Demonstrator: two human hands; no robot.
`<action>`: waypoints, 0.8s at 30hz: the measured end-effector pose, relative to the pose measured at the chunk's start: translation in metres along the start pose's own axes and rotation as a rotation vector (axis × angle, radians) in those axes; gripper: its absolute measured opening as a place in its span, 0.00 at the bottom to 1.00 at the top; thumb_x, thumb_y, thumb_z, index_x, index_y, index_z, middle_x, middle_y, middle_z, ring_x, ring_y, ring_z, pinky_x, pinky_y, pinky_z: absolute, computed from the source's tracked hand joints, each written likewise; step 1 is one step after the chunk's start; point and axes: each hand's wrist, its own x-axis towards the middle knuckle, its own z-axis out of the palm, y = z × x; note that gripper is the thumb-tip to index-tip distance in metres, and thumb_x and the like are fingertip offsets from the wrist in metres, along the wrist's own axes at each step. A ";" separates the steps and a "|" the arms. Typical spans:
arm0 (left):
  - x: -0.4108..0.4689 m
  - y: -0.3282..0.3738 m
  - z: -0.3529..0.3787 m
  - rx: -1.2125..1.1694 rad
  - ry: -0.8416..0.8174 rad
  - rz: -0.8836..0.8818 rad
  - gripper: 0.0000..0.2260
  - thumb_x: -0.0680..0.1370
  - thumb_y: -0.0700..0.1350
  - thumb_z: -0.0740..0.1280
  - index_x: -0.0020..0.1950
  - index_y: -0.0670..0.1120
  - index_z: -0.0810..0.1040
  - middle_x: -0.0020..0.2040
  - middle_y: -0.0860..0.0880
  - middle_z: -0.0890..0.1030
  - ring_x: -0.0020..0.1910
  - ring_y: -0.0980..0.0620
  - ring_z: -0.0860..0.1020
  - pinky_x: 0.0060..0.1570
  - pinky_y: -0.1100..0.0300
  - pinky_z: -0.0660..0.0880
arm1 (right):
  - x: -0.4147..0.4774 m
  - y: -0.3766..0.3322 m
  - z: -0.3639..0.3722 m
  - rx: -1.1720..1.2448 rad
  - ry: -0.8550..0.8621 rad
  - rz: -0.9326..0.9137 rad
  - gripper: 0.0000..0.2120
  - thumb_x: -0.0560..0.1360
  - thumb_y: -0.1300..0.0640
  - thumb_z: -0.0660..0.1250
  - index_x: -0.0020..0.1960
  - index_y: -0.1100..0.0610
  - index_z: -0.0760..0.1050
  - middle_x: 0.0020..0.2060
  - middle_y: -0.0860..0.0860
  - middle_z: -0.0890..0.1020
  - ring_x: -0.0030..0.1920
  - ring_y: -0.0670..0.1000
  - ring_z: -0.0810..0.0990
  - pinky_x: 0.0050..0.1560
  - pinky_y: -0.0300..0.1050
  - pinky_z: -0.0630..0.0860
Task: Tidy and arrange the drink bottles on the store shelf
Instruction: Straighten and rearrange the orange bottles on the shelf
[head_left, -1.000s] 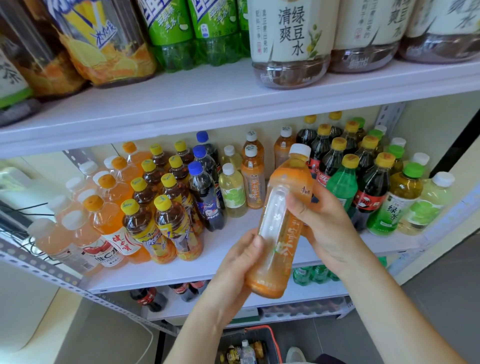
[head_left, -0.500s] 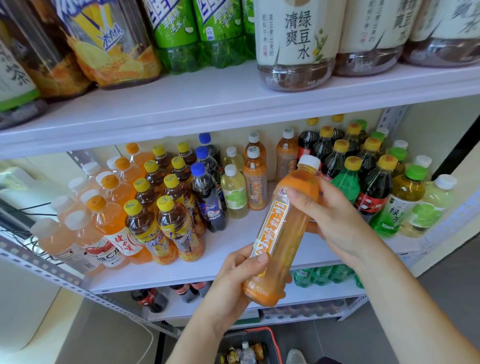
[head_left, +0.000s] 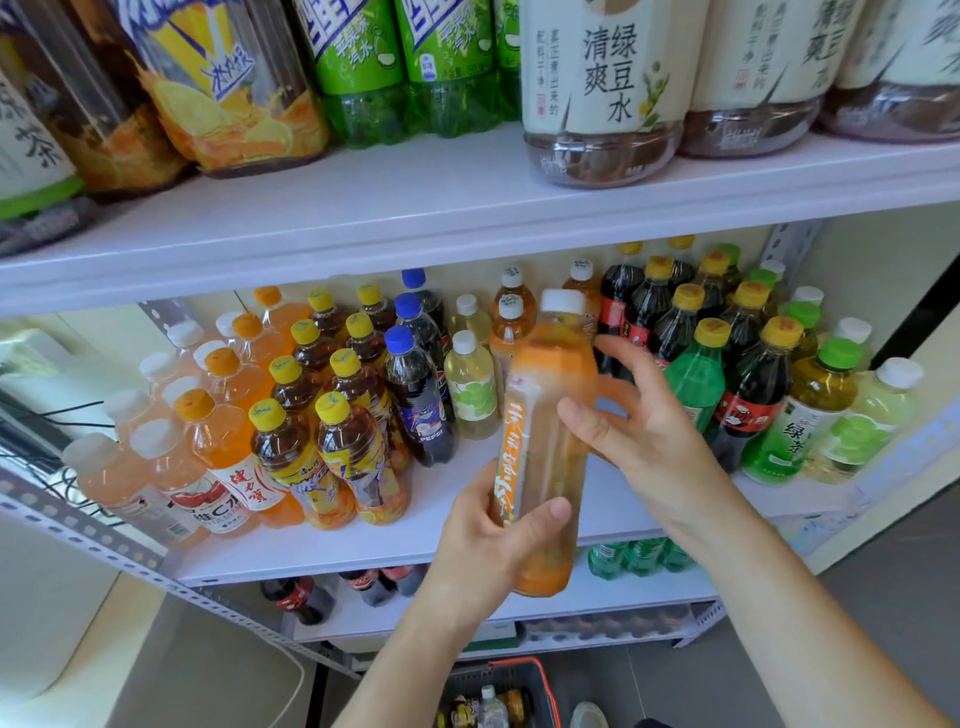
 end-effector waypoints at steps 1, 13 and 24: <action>0.002 0.001 0.001 -0.034 0.016 0.019 0.19 0.70 0.53 0.75 0.56 0.44 0.80 0.41 0.49 0.83 0.38 0.53 0.79 0.36 0.62 0.75 | -0.004 0.003 0.001 0.017 -0.033 0.027 0.36 0.64 0.38 0.76 0.68 0.42 0.66 0.57 0.42 0.81 0.58 0.44 0.81 0.57 0.44 0.77; 0.028 0.014 -0.021 0.120 0.098 0.011 0.32 0.72 0.75 0.58 0.68 0.58 0.74 0.63 0.53 0.81 0.63 0.53 0.78 0.65 0.47 0.73 | -0.040 0.047 0.010 0.259 -0.266 0.318 0.34 0.65 0.58 0.78 0.68 0.44 0.69 0.53 0.58 0.83 0.53 0.59 0.83 0.52 0.53 0.81; 0.084 0.066 -0.054 0.195 0.088 0.071 0.18 0.76 0.60 0.67 0.39 0.45 0.78 0.34 0.46 0.77 0.35 0.47 0.74 0.41 0.54 0.73 | -0.043 0.061 -0.008 0.454 -0.515 0.430 0.32 0.68 0.67 0.72 0.70 0.52 0.70 0.58 0.66 0.76 0.58 0.63 0.75 0.62 0.61 0.71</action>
